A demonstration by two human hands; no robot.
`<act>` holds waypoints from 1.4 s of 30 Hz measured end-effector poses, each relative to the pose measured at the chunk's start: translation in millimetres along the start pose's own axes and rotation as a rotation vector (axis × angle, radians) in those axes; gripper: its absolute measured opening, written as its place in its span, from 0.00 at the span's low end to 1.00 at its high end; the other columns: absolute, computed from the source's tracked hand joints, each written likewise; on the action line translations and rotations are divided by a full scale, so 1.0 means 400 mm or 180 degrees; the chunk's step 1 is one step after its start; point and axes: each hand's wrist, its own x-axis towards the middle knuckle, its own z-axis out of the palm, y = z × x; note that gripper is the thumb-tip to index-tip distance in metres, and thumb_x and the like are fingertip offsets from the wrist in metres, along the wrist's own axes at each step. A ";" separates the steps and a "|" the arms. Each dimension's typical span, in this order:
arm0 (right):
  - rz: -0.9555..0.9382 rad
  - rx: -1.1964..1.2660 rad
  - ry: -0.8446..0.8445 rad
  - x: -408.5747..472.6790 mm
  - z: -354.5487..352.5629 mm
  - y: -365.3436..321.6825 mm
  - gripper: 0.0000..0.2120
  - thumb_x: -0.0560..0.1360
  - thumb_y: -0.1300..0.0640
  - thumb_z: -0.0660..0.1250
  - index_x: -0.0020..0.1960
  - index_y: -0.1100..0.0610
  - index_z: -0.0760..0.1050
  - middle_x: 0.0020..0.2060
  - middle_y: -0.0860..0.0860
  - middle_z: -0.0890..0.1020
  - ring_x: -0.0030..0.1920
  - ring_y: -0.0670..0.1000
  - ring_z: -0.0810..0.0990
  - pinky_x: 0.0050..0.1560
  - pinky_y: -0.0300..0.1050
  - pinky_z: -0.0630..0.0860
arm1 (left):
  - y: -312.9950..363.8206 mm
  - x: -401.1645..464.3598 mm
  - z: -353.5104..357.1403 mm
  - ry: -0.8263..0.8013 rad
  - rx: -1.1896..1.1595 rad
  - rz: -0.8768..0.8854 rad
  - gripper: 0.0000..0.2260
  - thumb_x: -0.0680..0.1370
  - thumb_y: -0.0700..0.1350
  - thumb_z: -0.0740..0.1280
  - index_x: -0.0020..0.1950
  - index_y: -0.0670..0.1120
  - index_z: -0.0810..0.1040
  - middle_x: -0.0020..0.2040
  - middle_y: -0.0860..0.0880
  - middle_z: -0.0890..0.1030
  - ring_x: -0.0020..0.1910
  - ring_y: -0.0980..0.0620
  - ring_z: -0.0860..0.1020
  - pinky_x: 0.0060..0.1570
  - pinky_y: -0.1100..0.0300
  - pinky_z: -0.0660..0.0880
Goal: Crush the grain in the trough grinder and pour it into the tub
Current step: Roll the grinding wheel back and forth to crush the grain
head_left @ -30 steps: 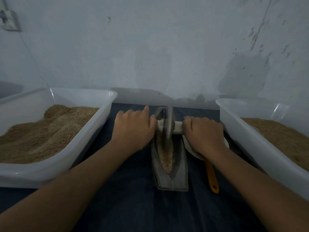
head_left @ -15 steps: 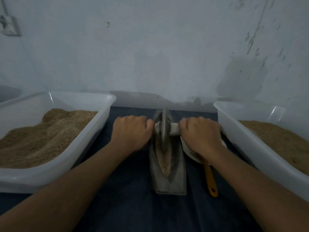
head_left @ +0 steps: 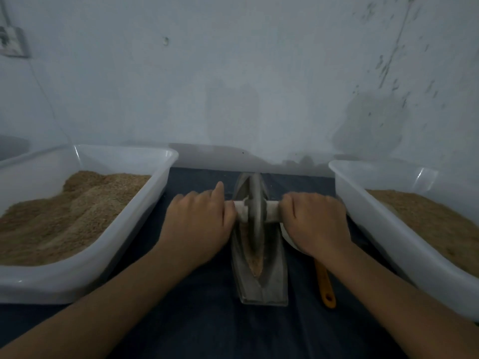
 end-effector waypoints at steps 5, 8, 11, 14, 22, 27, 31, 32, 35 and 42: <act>-0.0176 0.0471 0.0641 -0.076 -0.014 0.008 0.23 0.83 0.50 0.50 0.50 0.53 0.83 0.41 0.49 0.85 0.40 0.51 0.82 0.47 0.50 0.79 | -0.001 -0.083 -0.027 0.0249 -0.0264 0.0214 0.27 0.85 0.56 0.50 0.77 0.43 0.72 0.68 0.46 0.81 0.64 0.47 0.80 0.60 0.47 0.78; -0.0098 0.0440 0.0539 -0.047 0.003 0.004 0.22 0.82 0.48 0.46 0.36 0.48 0.73 0.28 0.43 0.74 0.27 0.47 0.70 0.29 0.45 0.64 | 0.000 -0.041 -0.017 0.0104 -0.0333 0.0097 0.26 0.83 0.55 0.50 0.74 0.45 0.76 0.63 0.48 0.84 0.58 0.48 0.82 0.55 0.50 0.77; -0.0045 -0.0325 0.0162 0.028 0.028 0.005 0.20 0.79 0.48 0.40 0.33 0.49 0.62 0.26 0.44 0.64 0.26 0.45 0.61 0.29 0.43 0.51 | -0.002 0.061 0.017 -0.0234 -0.0045 -0.0086 0.25 0.81 0.56 0.45 0.55 0.51 0.80 0.49 0.50 0.85 0.41 0.46 0.78 0.40 0.52 0.70; -0.0222 -0.0653 -0.0222 0.094 0.060 0.013 0.07 0.80 0.57 0.49 0.44 0.54 0.63 0.31 0.48 0.61 0.32 0.51 0.64 0.31 0.45 0.59 | -0.001 0.149 0.050 -0.0454 0.0458 0.0042 0.21 0.78 0.55 0.40 0.42 0.48 0.69 0.41 0.50 0.77 0.35 0.47 0.69 0.34 0.55 0.61; -0.0054 -0.0200 -0.0204 0.104 0.048 0.000 0.21 0.78 0.55 0.36 0.45 0.54 0.68 0.33 0.49 0.65 0.36 0.53 0.69 0.37 0.49 0.70 | -0.020 0.148 0.068 -0.0322 0.0252 0.0077 0.18 0.81 0.54 0.44 0.48 0.49 0.71 0.40 0.48 0.75 0.36 0.45 0.72 0.33 0.54 0.67; 0.0035 -0.0130 0.0054 0.016 -0.002 -0.017 0.22 0.81 0.53 0.42 0.40 0.52 0.71 0.29 0.45 0.69 0.29 0.49 0.70 0.33 0.44 0.68 | -0.019 0.024 0.042 0.0276 -0.0478 -0.0025 0.23 0.85 0.57 0.51 0.71 0.52 0.79 0.56 0.52 0.86 0.49 0.48 0.83 0.47 0.52 0.76; -0.0064 0.0334 0.0652 -0.082 -0.016 -0.004 0.21 0.83 0.50 0.50 0.48 0.54 0.81 0.33 0.49 0.80 0.32 0.51 0.75 0.34 0.48 0.72 | -0.007 -0.064 0.008 0.0379 -0.0434 0.0155 0.24 0.86 0.59 0.51 0.74 0.49 0.76 0.67 0.51 0.82 0.64 0.51 0.79 0.60 0.49 0.75; -0.0109 0.0381 0.0736 -0.098 -0.018 -0.003 0.21 0.83 0.50 0.51 0.50 0.55 0.81 0.35 0.49 0.81 0.34 0.51 0.77 0.36 0.48 0.74 | -0.007 -0.074 0.002 0.0411 -0.0412 0.0208 0.25 0.86 0.60 0.51 0.74 0.49 0.75 0.68 0.51 0.81 0.66 0.51 0.78 0.62 0.48 0.74; -0.0155 0.0432 0.0795 -0.108 -0.015 0.004 0.20 0.83 0.50 0.51 0.51 0.54 0.81 0.36 0.49 0.82 0.34 0.50 0.77 0.35 0.46 0.73 | -0.001 -0.073 -0.003 0.0529 -0.0348 0.0306 0.24 0.86 0.60 0.53 0.73 0.49 0.76 0.68 0.51 0.81 0.65 0.50 0.78 0.62 0.47 0.73; -0.0022 -0.0342 0.0040 0.028 0.001 -0.012 0.25 0.78 0.49 0.35 0.35 0.50 0.67 0.28 0.45 0.68 0.28 0.49 0.67 0.29 0.42 0.59 | -0.008 0.062 0.038 -0.0125 -0.0466 -0.0190 0.25 0.80 0.62 0.47 0.42 0.52 0.80 0.39 0.52 0.82 0.39 0.48 0.80 0.40 0.54 0.69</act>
